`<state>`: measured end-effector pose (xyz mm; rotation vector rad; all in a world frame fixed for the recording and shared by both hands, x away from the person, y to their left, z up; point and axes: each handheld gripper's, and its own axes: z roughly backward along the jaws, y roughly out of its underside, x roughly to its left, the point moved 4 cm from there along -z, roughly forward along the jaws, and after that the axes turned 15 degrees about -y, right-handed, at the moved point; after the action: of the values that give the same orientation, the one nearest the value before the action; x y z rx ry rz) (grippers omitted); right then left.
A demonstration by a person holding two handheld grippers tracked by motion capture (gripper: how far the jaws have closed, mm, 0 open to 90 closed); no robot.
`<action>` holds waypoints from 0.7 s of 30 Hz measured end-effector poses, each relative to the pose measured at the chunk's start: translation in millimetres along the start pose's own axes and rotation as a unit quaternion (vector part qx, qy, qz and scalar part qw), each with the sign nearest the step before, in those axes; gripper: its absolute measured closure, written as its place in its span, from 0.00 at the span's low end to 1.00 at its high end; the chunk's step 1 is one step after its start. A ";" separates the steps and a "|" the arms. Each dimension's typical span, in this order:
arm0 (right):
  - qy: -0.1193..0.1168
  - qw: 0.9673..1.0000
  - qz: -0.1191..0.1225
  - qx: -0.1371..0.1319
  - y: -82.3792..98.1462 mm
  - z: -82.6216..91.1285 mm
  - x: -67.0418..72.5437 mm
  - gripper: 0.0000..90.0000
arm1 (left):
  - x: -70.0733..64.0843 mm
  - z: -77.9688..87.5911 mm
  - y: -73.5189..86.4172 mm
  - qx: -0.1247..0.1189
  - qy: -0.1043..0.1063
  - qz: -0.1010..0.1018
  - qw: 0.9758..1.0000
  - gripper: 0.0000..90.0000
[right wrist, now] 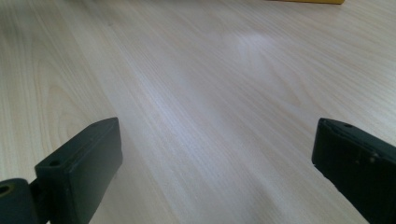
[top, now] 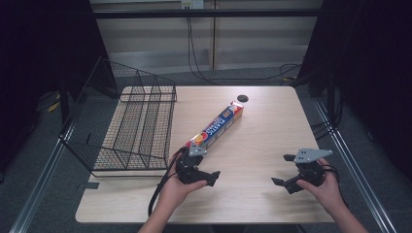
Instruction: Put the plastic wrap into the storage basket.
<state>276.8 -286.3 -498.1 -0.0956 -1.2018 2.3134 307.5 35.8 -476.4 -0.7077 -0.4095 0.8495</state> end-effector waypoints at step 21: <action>-0.001 1.000 -0.005 0.001 -1.9 -3.9 -3.2 0.02 | -6.2 3.6 -9.2 0.015 0.035 -0.010 0.999 0.00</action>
<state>281.5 -284.1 -499.5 -0.0860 -1.1996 2.3069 306.6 28.2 -467.6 -0.7025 -0.3402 0.8088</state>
